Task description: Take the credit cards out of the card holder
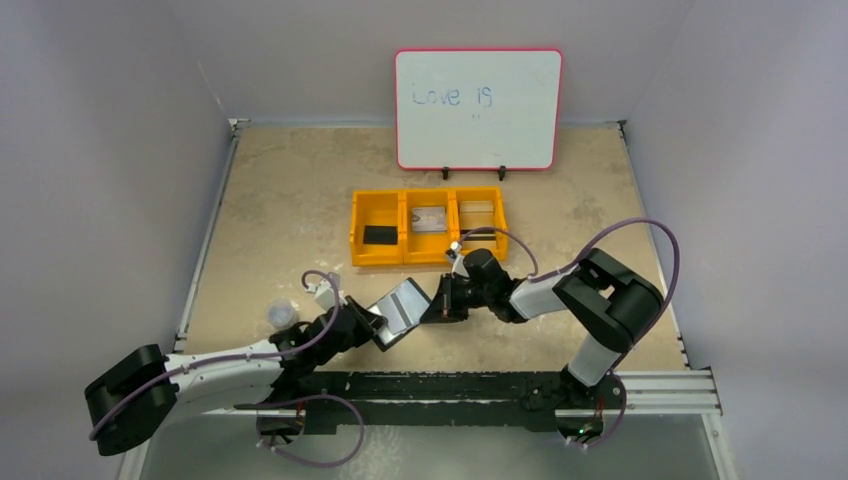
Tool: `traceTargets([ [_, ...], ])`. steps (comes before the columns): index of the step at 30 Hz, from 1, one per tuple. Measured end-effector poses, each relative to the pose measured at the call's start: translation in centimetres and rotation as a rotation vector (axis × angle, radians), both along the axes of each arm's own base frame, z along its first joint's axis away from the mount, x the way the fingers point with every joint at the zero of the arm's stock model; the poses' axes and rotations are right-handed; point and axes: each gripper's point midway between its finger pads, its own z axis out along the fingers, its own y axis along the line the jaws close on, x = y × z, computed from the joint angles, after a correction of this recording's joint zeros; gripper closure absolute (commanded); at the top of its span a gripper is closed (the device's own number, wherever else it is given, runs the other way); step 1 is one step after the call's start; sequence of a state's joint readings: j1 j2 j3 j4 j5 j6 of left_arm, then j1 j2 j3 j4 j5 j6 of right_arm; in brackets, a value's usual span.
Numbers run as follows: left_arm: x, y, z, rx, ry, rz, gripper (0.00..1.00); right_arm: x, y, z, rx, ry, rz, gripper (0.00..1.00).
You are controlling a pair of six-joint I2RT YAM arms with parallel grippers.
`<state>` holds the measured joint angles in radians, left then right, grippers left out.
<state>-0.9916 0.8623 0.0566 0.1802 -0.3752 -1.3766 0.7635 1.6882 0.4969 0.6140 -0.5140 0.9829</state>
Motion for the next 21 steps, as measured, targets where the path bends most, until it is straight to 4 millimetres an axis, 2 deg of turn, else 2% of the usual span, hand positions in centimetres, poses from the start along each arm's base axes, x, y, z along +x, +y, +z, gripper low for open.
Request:
traceTargets([
  [19,-0.7,1.1,0.0,0.086,0.042,-0.013,1.0,0.5,-0.3,0.3,-0.007,-0.019,-0.034,0.99],
  [20,-0.8,1.1,0.0,0.088,0.042,-0.017,1.0,0.5,-0.3,0.3,-0.008,-0.02,-0.034,0.93],
  [21,-0.8,1.1,0.0,0.091,0.04,-0.02,1.0,0.5,-0.3,0.2,-0.01,-0.021,-0.037,0.82],
])
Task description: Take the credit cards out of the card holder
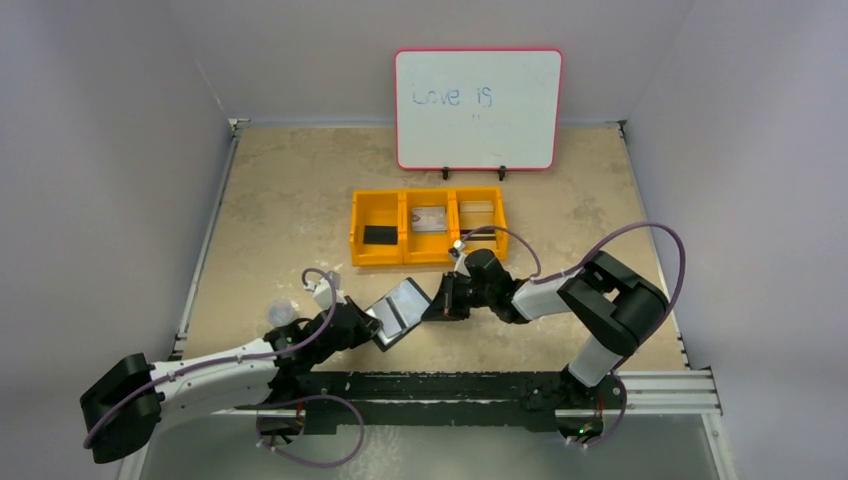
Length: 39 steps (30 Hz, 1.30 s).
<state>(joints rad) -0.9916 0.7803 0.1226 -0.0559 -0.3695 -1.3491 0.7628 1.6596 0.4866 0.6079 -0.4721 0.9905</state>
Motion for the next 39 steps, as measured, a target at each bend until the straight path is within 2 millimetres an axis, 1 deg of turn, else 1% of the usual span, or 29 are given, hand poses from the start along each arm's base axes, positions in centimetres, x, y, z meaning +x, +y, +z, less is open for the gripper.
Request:
traceTargets([
  [1,-0.1,0.0,0.0,0.003,0.001,-0.003,1.0,0.1,0.0,0.0,-0.003,-0.004,-0.004,0.73],
  [2,-0.1,0.0,0.0,0.005,0.002,-0.005,1.0,0.1,-0.1,0.2,-0.002,-0.006,-0.01,0.69],
  [4,-0.2,0.1,0.0,0.007,0.003,-0.008,1.0,0.3,-0.3,0.7,-0.001,-0.024,-0.017,0.68],
  [10,-0.3,0.3,0.1,0.01,0.003,-0.011,1.0,1.6,-0.7,3.2,-0.008,-0.129,-0.046,0.67],
  [14,-0.4,0.3,0.1,0.021,0.004,-0.022,1.0,2.3,-0.5,4.8,-0.009,-0.203,-0.03,0.68],
  [16,-0.5,0.3,0.1,0.026,0.005,-0.029,1.0,2.6,0.3,5.6,0.001,-0.235,0.003,0.68],
  [18,-0.5,0.3,0.1,0.03,0.006,-0.034,1.0,2.9,1.7,6.2,0.009,-0.259,0.045,0.68],
  [21,-0.5,0.2,0.1,0.033,0.01,-0.038,1.0,3.3,4.5,6.6,0.011,-0.293,0.113,0.7],
  [23,-0.5,0.1,0.1,0.036,0.01,-0.039,1.0,3.6,5.9,6.3,-0.003,-0.305,0.145,0.71],
  [25,-0.5,0.1,0.1,0.038,0.011,-0.04,1.0,3.9,6.3,5.3,-0.042,-0.303,0.157,0.72],
  [27,-0.5,0.1,0.1,0.039,0.011,-0.04,1.0,4.4,5.9,3.6,-0.108,-0.293,0.148,0.72],
  [29,-0.5,0.1,0.1,0.043,0.01,-0.043,1.0,4.5,5.1,1.8,-0.17,-0.271,0.146,0.74],
  [30,-0.5,0.1,0.1,0.044,0.009,-0.044,1.0,4.3,5.0,1.2,-0.183,-0.256,0.147,0.74],
  [36,-0.6,0.3,0.2,0.048,0.006,-0.049,1.0,4.8,4.8,1.0,-0.203,-0.257,0.126,0.74],
  [39,-0.6,0.3,0.4,0.043,0.002,-0.049,1.0,4.8,4.8,1.0,-0.203,-0.255,0.125,0.71],
])
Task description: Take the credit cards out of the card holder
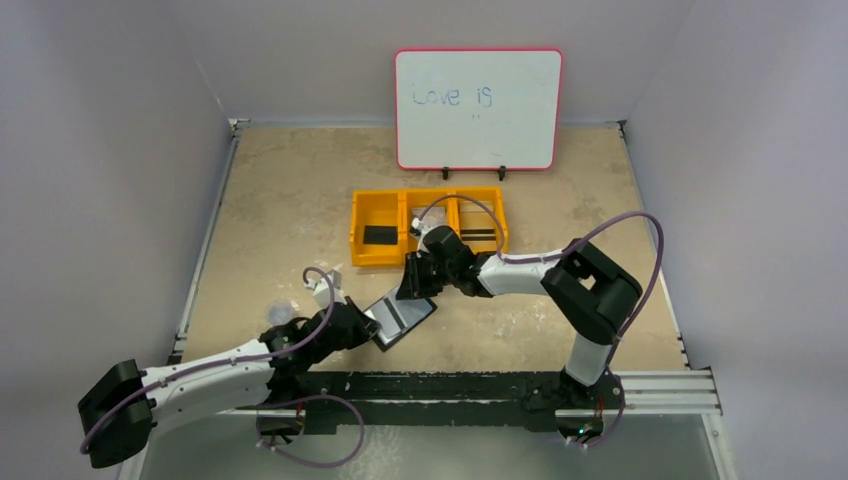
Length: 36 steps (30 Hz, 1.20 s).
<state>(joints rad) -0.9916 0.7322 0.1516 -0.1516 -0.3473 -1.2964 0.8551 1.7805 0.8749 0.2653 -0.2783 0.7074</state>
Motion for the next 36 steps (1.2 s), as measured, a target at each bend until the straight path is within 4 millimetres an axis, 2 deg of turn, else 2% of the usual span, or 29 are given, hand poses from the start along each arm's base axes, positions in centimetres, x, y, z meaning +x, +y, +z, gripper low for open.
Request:
traceTargets([
  [5,0.1,-0.1,0.4,-0.015,-0.01,0.0,0.99,0.0,0.1,0.5,0.008,-0.012,0.005,0.67],
  [7,0.1,-0.1,0.4,-0.015,-0.011,0.0,0.91,-0.2,-0.2,0.9,0.007,-0.015,0.007,0.65],
  [11,0.3,0.0,0.9,0.004,-0.021,-0.001,0.68,-0.8,-0.8,2.5,0.025,-0.029,0.009,0.65],
  [13,0.7,0.0,1.7,0.01,-0.04,0.008,0.64,-0.9,-0.9,3.3,0.039,-0.041,0.01,0.65],
  [18,1.6,-0.3,3.4,-0.014,-0.074,0.036,0.61,-1.2,-0.9,3.4,0.04,-0.044,0.019,0.66],
  [30,1.4,-0.1,0.9,-0.026,-0.012,0.095,0.56,-4.1,0.0,1.5,0.012,0.003,0.123,0.63],
  [36,1.7,-0.6,0.5,-0.048,0.0,0.116,0.56,-4.1,-0.4,0.1,-0.067,0.016,0.103,0.63],
])
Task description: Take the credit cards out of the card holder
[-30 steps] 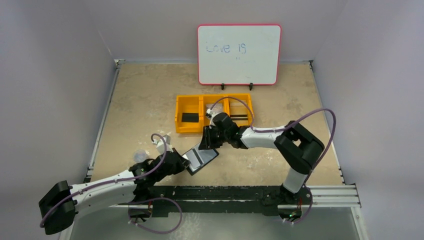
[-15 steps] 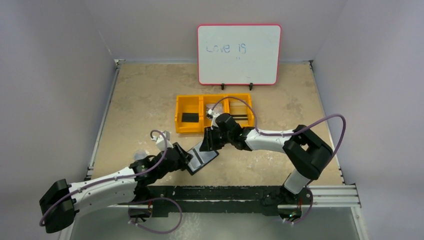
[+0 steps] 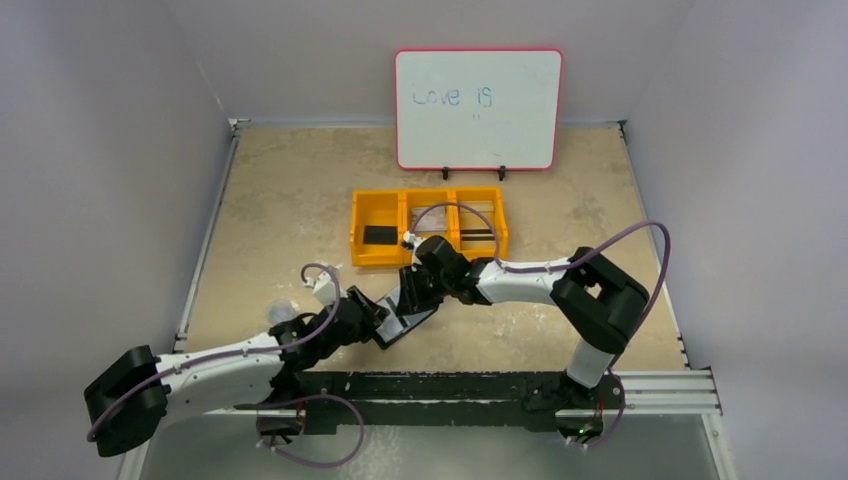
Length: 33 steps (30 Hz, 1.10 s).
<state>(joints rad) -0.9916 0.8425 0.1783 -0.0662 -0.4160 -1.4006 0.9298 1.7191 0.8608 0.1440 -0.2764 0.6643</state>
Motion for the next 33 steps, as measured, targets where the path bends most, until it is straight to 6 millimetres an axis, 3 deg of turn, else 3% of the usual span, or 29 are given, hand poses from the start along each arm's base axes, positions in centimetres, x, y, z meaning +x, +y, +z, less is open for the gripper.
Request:
traceTargets([
  [4,0.1,-0.2,-0.2,0.0,0.003,0.003,0.56,0.6,0.0,0.1,-0.033,-0.027,-0.026,0.62],
  [12,0.3,-0.3,-0.2,-0.012,0.005,0.017,0.56,-0.1,1.3,-0.3,0.027,0.014,0.033,0.69],
  [33,0.3,1.7,-0.1,0.023,0.006,0.09,0.53,-0.9,2.3,-0.9,0.095,0.07,0.088,0.69],
])
